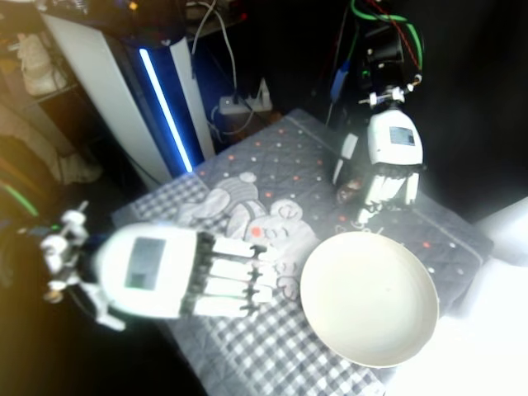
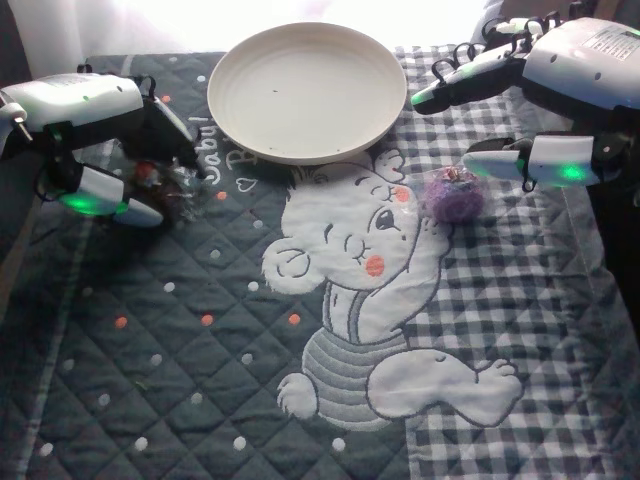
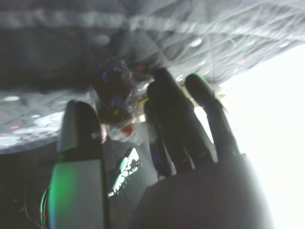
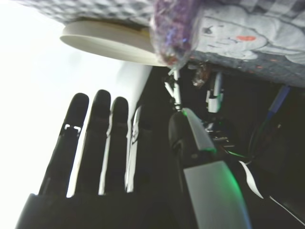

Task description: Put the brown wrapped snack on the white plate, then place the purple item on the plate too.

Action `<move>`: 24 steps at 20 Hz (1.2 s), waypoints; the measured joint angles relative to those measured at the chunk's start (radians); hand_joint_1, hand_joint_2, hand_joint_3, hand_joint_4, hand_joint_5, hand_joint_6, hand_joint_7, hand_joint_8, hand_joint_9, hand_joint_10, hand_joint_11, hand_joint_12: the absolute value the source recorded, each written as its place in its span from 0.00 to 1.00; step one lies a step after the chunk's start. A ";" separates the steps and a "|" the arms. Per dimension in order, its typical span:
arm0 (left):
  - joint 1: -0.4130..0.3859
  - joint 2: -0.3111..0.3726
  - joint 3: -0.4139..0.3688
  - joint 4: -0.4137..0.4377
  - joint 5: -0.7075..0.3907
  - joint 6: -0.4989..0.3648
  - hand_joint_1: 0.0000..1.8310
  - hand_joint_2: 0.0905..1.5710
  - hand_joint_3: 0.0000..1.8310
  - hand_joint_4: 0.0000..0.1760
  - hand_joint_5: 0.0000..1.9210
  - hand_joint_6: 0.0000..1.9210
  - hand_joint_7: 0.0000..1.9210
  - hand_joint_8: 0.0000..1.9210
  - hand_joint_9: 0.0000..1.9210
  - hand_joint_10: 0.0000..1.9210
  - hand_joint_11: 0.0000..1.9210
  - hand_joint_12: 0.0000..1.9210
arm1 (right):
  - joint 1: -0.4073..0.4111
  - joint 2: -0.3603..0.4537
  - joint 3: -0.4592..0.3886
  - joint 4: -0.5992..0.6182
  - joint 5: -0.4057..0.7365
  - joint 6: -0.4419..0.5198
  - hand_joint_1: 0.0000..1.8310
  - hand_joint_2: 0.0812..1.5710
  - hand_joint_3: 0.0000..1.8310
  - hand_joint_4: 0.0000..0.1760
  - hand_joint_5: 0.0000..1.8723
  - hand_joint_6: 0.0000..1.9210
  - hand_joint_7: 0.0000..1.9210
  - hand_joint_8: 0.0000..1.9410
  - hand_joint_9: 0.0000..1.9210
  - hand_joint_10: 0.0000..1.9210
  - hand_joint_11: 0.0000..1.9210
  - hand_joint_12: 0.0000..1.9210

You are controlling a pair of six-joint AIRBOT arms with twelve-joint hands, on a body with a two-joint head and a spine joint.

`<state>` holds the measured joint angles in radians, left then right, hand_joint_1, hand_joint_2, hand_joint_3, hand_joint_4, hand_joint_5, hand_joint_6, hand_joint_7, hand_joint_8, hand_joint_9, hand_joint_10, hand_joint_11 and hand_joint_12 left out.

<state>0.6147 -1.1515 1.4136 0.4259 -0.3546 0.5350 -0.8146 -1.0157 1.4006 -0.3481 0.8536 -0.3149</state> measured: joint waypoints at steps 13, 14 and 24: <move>-0.186 -0.190 0.205 -0.031 -0.028 -0.007 0.64 0.62 0.00 0.00 0.65 0.27 0.41 0.85 0.41 1.00 0.36 1.00 | 0.000 -0.022 0.014 -0.020 0.000 0.014 0.48 0.77 0.00 0.00 0.32 0.00 0.32 0.00 0.33 0.00 0.09 0.63; -0.198 -0.222 0.247 -0.032 0.011 -0.007 0.57 0.60 0.00 0.00 0.53 0.11 0.41 0.52 0.40 0.72 0.29 0.91 | 0.000 -0.026 0.018 -0.024 -0.002 0.015 0.51 0.77 0.00 0.03 0.33 0.00 0.32 0.00 0.31 0.00 0.05 0.61; -0.198 -0.210 0.238 -0.049 0.056 -0.009 0.47 0.59 0.00 0.53 0.23 0.00 0.29 0.00 0.30 0.12 0.07 0.64 | 0.000 -0.038 0.019 -0.063 0.000 0.042 0.42 0.74 0.00 0.32 0.34 0.00 0.27 0.00 0.28 0.00 0.09 0.51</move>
<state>0.4164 -1.3613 1.6516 0.3767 -0.2989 0.5259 -0.8150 -1.0538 1.4197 -0.4107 0.8532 -0.2729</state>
